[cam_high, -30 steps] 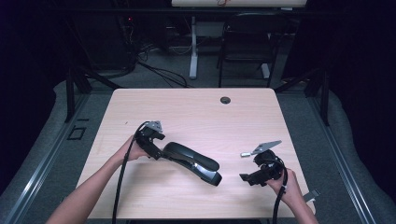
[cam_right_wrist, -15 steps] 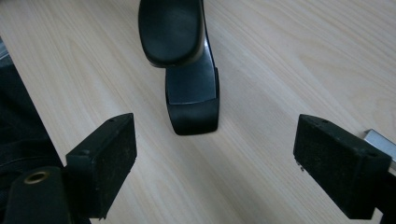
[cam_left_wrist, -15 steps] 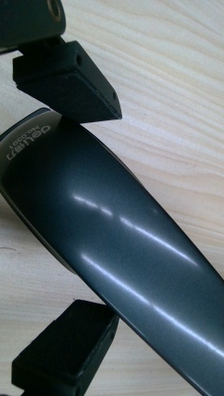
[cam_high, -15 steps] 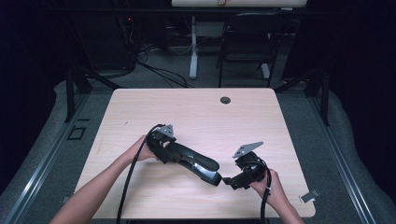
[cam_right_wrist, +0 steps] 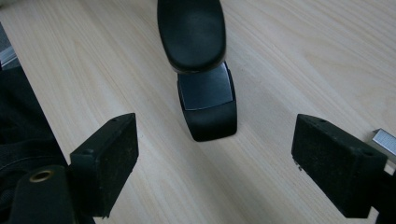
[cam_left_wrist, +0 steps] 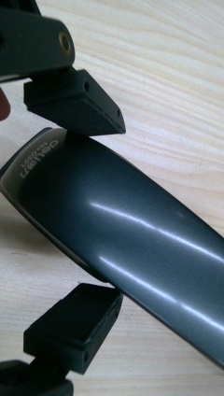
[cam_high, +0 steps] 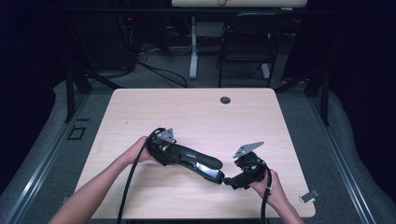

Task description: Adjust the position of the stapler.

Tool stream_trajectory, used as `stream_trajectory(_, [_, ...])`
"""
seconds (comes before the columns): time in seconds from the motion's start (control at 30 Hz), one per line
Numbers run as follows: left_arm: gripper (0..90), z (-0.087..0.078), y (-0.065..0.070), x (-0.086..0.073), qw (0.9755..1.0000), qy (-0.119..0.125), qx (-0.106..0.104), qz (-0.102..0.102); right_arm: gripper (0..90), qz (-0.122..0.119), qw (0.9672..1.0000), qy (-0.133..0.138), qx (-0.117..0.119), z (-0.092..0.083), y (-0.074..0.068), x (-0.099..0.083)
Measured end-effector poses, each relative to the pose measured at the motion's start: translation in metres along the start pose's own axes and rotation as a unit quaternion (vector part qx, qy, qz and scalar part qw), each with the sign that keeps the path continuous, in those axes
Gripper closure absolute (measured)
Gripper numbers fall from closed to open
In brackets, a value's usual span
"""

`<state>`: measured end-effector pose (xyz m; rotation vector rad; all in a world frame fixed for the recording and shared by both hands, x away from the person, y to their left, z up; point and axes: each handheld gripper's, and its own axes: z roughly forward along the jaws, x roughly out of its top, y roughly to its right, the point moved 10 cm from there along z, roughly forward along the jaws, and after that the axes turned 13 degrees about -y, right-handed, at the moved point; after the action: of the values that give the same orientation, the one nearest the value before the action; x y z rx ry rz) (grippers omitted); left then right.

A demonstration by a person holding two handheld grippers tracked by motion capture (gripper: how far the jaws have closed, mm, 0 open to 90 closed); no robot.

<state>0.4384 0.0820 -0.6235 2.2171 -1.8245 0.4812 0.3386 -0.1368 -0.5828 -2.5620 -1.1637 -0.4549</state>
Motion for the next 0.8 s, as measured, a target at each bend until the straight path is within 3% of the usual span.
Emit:
stream_trajectory(0.13, [22.3, -0.001, 0.002, -0.002, 1.0000, 0.004, 0.005, 0.005, 16.1, -0.004, 1.0000, -0.001, -0.001, 0.001, -0.003, 0.001])
stream_trajectory(0.27, [27.7, -0.005, 0.004, -0.004, 0.9999, 0.010, -0.012, 0.003, 16.5, 0.004, 1.0000, 0.005, 0.002, 0.001, -0.004, 0.004])
stream_trajectory(0.43, [29.4, -0.004, 0.005, -0.004, 0.9998, 0.015, -0.015, 0.003, 19.4, 0.010, 0.9998, 0.017, -0.009, 0.002, -0.003, 0.012])
stream_trajectory(0.57, [29.6, -0.004, 0.006, -0.003, 0.9998, 0.015, -0.016, 0.002, 28.6, 0.015, 0.9990, 0.029, -0.030, 0.002, 0.000, 0.021])
stream_trajectory(0.67, [29.8, -0.004, 0.007, -0.003, 0.9998, 0.012, -0.015, 0.002, 38.7, 0.006, 0.9987, 0.033, -0.038, 0.002, 0.000, 0.024])
stream_trajectory(0.8, [30.0, -0.004, 0.010, -0.002, 0.9998, 0.012, -0.013, 0.000, 46.6, 0.015, 0.9982, 0.033, -0.049, 0.002, 0.004, 0.025])
